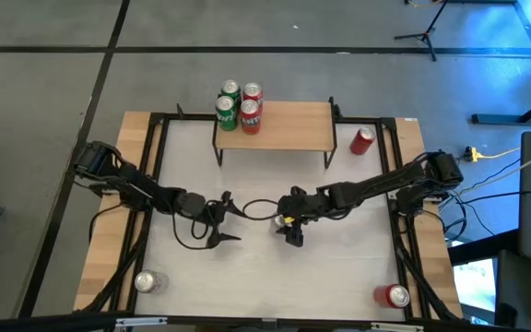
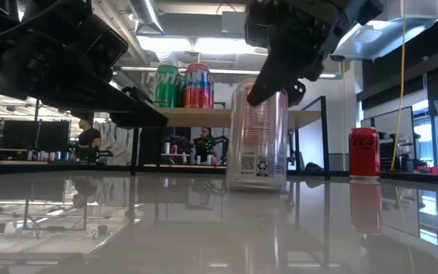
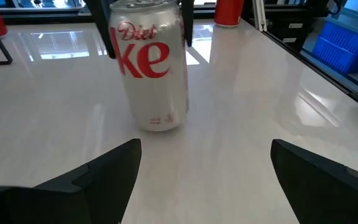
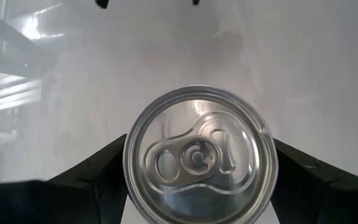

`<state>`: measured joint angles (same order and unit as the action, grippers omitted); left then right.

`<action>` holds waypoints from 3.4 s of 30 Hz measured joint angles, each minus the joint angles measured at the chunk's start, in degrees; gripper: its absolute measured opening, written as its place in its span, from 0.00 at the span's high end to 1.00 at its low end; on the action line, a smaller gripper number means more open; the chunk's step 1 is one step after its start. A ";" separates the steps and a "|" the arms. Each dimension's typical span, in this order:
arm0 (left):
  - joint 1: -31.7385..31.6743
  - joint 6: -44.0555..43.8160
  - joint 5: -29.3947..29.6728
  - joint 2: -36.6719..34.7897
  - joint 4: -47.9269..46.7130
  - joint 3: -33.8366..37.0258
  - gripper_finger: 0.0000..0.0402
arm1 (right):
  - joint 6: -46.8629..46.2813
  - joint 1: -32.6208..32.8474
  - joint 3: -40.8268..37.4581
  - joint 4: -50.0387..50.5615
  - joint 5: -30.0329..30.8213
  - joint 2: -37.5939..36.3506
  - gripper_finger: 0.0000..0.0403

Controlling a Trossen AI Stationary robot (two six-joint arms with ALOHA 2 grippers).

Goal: Place canned beverage on shelf
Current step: Put the right white soda can on the shelf

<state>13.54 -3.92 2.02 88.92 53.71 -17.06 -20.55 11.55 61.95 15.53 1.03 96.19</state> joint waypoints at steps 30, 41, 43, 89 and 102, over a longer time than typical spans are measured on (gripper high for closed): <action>-0.06 2.10 6.86 6.37 -2.79 -9.56 0.13 | -11.95 10.02 -0.12 16.69 9.12 -8.20 0.02; -3.96 5.44 0.39 13.82 -5.84 -17.45 0.13 | -22.68 18.02 -2.10 8.52 32.93 -0.26 0.02; -4.28 5.66 -2.71 14.98 -5.56 -18.48 0.13 | -22.26 17.26 -2.12 5.86 33.86 1.32 0.02; -0.96 7.23 -6.87 14.34 -8.19 -19.30 0.13 | -10.68 15.08 2.45 13.22 35.84 6.61 0.02; 3.16 3.61 -0.70 12.95 -14.38 -19.32 0.13 | -15.54 15.83 10.21 29.31 31.34 6.68 0.02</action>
<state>16.70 -0.31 1.32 101.87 39.33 -36.38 -36.10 27.39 72.16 44.84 32.37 102.87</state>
